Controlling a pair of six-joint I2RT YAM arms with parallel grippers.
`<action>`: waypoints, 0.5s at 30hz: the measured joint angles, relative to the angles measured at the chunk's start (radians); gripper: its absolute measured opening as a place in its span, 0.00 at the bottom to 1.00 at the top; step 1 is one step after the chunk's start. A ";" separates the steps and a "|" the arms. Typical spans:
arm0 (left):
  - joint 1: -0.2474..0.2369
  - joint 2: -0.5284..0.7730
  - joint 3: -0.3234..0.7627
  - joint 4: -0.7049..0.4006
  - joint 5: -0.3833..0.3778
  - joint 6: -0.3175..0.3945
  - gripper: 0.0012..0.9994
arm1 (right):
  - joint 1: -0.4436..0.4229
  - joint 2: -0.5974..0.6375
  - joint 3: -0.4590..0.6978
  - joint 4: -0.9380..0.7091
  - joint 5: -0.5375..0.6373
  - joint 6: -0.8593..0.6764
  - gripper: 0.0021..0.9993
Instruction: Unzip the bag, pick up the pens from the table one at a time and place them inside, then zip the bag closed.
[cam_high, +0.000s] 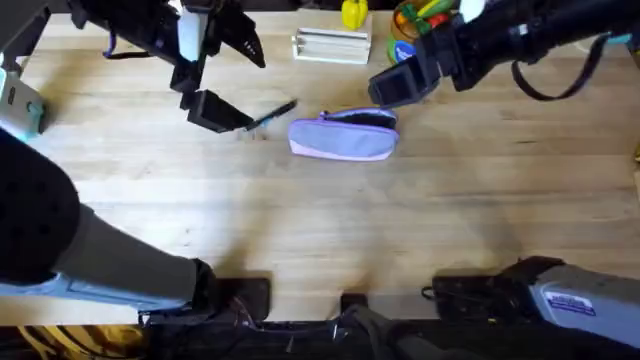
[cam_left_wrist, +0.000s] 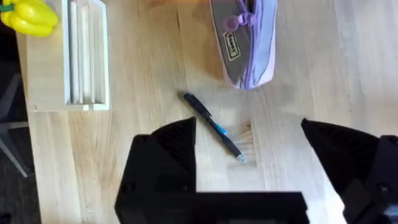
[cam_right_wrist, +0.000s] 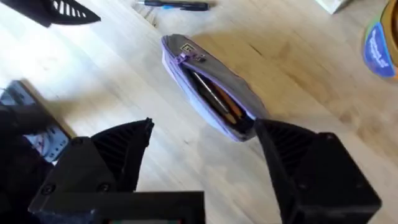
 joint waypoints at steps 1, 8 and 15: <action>0.012 0.000 0.004 -0.013 0.002 -0.004 0.99 | 0.013 0.019 0.013 -0.001 0.019 -0.031 1.00; 0.053 0.000 0.008 -0.070 0.002 -0.019 0.99 | 0.050 0.120 0.022 0.000 0.221 -0.253 1.00; 0.054 0.000 0.008 -0.073 0.002 -0.019 0.99 | 0.051 0.194 0.022 0.057 0.232 -0.329 1.00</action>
